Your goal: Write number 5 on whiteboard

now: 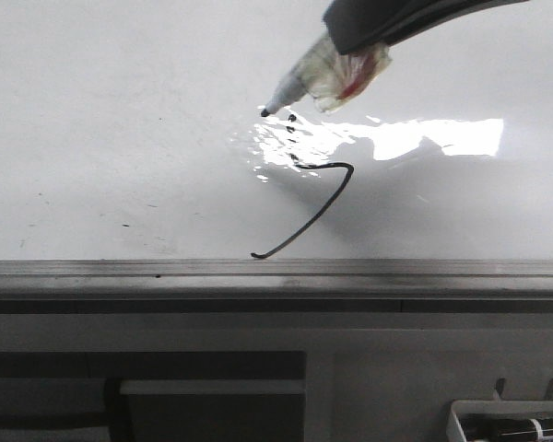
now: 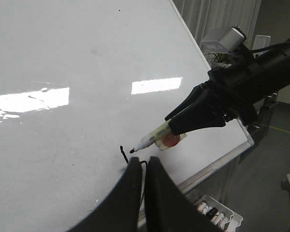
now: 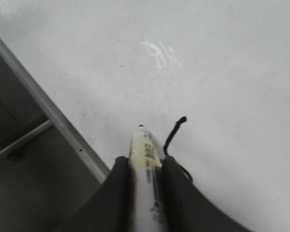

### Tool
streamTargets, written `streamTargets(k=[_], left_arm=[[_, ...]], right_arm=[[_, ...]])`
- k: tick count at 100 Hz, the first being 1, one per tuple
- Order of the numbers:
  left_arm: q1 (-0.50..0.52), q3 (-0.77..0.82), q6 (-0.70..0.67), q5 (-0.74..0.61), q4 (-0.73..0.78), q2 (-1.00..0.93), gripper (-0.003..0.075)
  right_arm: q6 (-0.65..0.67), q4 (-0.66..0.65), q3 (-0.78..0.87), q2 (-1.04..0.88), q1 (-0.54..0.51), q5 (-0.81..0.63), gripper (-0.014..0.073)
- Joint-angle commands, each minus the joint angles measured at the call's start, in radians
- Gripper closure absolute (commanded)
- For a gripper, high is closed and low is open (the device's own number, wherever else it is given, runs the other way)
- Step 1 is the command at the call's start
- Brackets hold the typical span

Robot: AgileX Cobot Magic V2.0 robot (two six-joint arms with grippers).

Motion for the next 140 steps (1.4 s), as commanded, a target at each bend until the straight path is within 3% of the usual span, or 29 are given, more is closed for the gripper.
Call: streamTargets(k=[1,59,140], left_arm=[[0.003,-0.027,-0.006,-0.063,-0.017,0.008,0.0741],[0.003,-0.027,-0.006,-0.063,-0.017,0.008,0.0741],[0.003,-0.027,-0.006,-0.063,-0.017,0.008,0.0741]], right_arm=[[-0.005,-0.009,-0.033,-0.006,-0.035,-0.094,0.0650],[-0.005,-0.009,-0.029,0.062,-0.079,-0.115,0.0650],[0.019,-0.002,-0.016,-0.015,-0.236,0.007,0.0650]])
